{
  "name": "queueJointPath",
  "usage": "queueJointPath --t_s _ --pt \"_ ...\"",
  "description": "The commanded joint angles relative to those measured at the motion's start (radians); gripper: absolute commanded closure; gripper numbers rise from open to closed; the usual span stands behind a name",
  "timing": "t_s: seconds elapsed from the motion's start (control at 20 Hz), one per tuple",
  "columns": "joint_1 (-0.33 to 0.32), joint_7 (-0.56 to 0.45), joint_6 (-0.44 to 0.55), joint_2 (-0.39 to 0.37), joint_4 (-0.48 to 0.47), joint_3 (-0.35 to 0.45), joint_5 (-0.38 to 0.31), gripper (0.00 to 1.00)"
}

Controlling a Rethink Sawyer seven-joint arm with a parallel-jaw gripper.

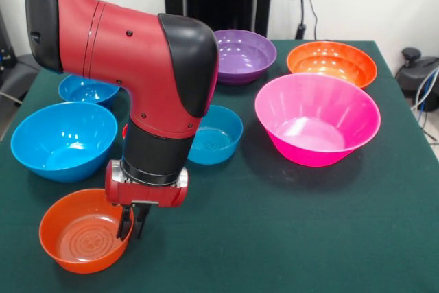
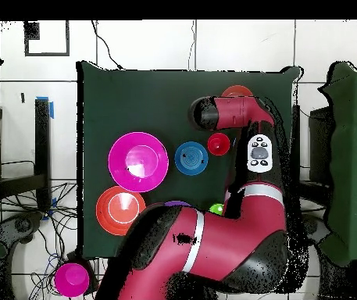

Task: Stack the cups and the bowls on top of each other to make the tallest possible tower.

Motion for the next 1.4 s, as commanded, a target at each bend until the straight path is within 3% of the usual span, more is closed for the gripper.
queueJointPath --t_s 0.05,0.3,0.35,0.9,1.4 --pt "-0.014 -0.170 0.012 0.010 -0.029 0.095 -0.062 1.00" --pt "-0.018 -0.172 0.010 0.009 -0.026 0.101 -0.058 1.00" --pt "-0.018 -0.164 0.019 0.010 -0.026 0.099 -0.053 0.00" --pt "-0.017 -0.168 0.006 0.002 -0.018 0.097 -0.060 0.00" --pt "-0.015 -0.137 0.085 -0.045 0.015 0.096 -0.010 0.00"
